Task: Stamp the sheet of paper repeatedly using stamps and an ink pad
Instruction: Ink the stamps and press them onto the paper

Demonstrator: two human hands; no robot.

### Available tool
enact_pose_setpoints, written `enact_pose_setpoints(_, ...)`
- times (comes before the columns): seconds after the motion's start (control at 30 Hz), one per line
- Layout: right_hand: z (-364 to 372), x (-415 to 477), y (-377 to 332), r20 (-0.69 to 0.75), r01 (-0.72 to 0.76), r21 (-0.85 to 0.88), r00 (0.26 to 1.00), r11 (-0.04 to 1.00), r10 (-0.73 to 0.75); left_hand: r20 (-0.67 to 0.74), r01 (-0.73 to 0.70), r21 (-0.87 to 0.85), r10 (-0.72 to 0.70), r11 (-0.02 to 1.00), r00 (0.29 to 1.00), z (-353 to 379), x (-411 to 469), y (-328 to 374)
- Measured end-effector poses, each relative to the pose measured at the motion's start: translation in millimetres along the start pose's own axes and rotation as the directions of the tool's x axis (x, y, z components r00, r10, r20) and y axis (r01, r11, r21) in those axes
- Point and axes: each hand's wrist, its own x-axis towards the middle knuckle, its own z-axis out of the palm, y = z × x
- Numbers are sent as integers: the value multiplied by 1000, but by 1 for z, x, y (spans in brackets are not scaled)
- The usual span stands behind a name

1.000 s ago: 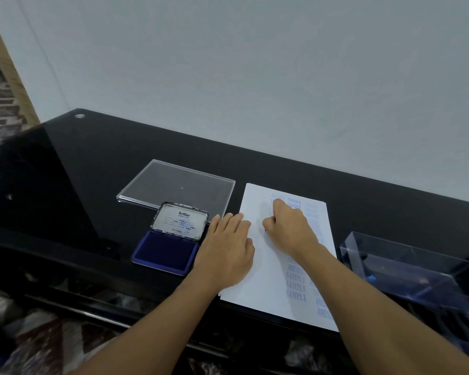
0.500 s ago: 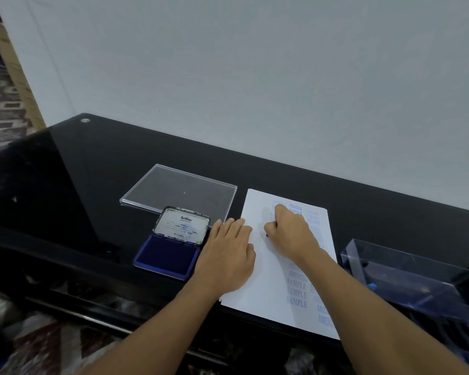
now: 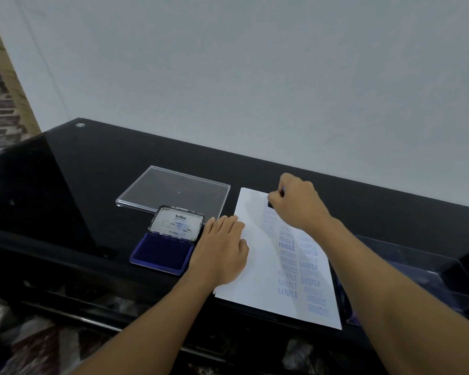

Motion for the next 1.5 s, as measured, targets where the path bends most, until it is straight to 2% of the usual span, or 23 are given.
enact_pose_setpoints(0.5,-29,-22,17,-49,-12,55,999,998,15,43,21,-7,-21,1000,999,-4,0,3)
enact_pose_setpoints(0.7,-44,-37,24,-37,-20,49,999,999,22,120,103,-181,-82,978,989,-15,5,7)
enact_pose_setpoints(0.8,-47,-42,23,-24,-12,35,1000,999,13,80,118,-290,-99,950,992,-29,5,12)
enact_pose_setpoints(0.9,-45,-45,17,-8,2,28,1000,1000,-2,41,106,-292,-99,950,994,-50,4,10)
enact_pose_setpoints(1.13,-23,-51,-20,81,62,53,995,997,-66,39,162,-194,-157,968,987,-96,-10,-39)
enact_pose_setpoints(1.33,13,-51,-57,153,137,88,977,987,-149,-46,337,-190,-351,922,935,-113,-40,-104)
enact_pose_setpoints(1.5,40,-50,-84,218,182,109,955,977,-202,-97,394,-162,-412,905,906,-112,-65,-144)
